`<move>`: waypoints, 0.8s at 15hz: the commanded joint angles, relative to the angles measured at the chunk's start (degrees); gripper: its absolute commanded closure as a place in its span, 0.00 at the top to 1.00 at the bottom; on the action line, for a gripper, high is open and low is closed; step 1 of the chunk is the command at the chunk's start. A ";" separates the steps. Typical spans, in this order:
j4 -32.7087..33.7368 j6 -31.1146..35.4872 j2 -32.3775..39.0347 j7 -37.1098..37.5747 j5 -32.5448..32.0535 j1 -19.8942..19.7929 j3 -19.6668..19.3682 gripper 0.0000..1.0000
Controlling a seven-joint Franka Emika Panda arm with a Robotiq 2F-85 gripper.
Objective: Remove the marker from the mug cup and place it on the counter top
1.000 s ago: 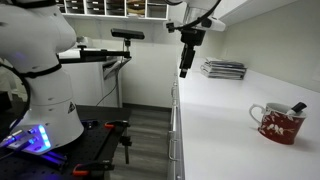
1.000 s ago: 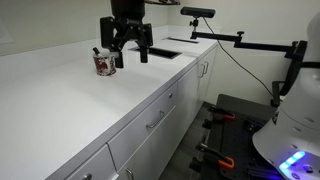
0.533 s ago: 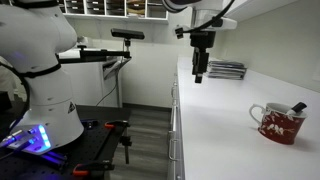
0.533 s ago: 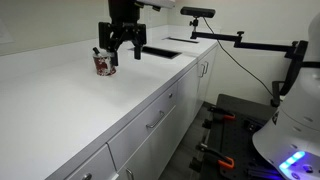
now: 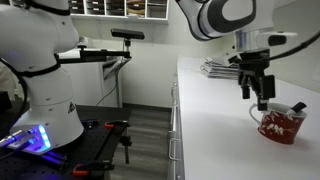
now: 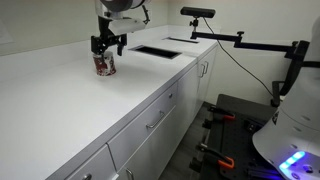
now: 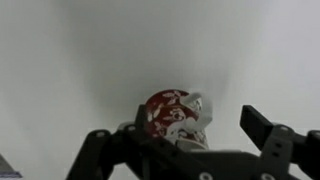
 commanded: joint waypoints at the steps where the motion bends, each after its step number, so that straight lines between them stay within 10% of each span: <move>1: 8.67 -0.05 6.17 -3.00 1.63 0.50 -0.09 1.00; 12: 20.05 0.37 13.64 -5.29 2.45 0.64 -0.01 1.00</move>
